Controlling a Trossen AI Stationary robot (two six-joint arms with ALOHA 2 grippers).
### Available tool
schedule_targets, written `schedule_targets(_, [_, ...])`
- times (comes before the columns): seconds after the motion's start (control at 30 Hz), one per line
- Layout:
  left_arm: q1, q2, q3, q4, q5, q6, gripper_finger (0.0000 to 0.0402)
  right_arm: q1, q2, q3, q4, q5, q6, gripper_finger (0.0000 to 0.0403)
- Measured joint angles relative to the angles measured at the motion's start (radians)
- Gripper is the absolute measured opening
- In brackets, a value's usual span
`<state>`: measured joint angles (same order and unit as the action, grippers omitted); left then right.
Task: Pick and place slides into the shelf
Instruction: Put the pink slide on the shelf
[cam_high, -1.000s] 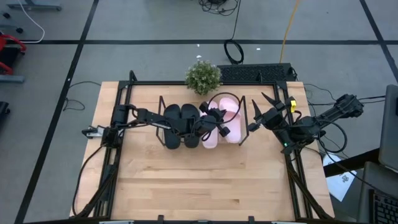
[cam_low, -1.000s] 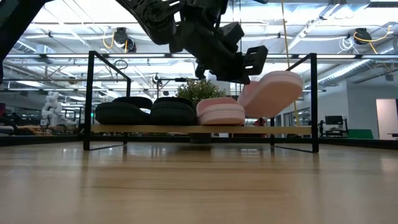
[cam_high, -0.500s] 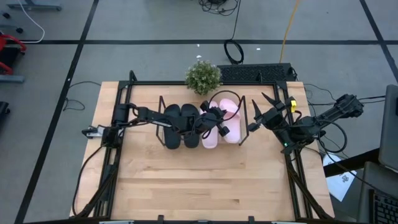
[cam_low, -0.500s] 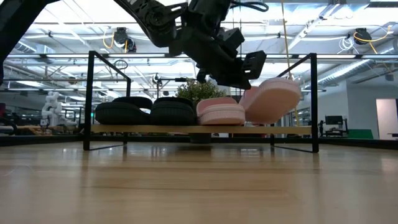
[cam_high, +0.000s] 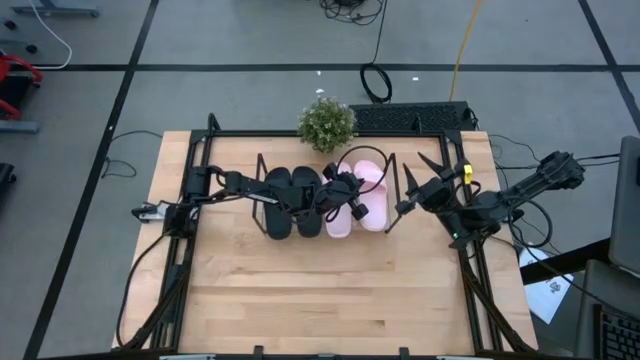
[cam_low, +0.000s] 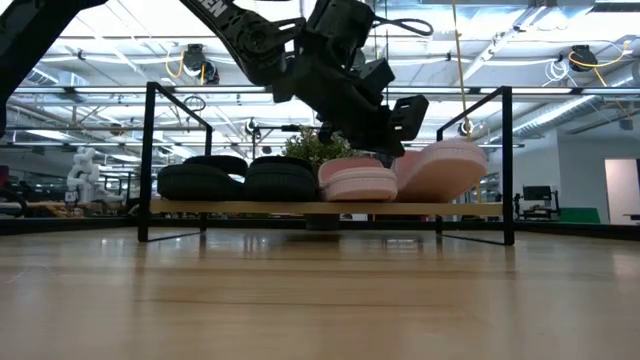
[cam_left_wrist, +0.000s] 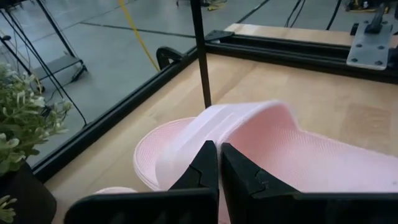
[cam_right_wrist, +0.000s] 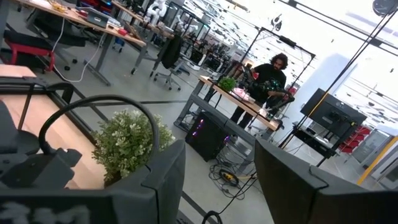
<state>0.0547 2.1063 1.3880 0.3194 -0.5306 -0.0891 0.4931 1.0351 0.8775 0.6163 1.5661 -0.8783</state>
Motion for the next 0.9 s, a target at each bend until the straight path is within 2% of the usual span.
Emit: schedule_targets(0.9, [-0.018,0.002,0.0,-0.041,0.007,-0.022,0.0021,0.0,0.0,-0.006,0.001,0.0,0.002,0.0183])
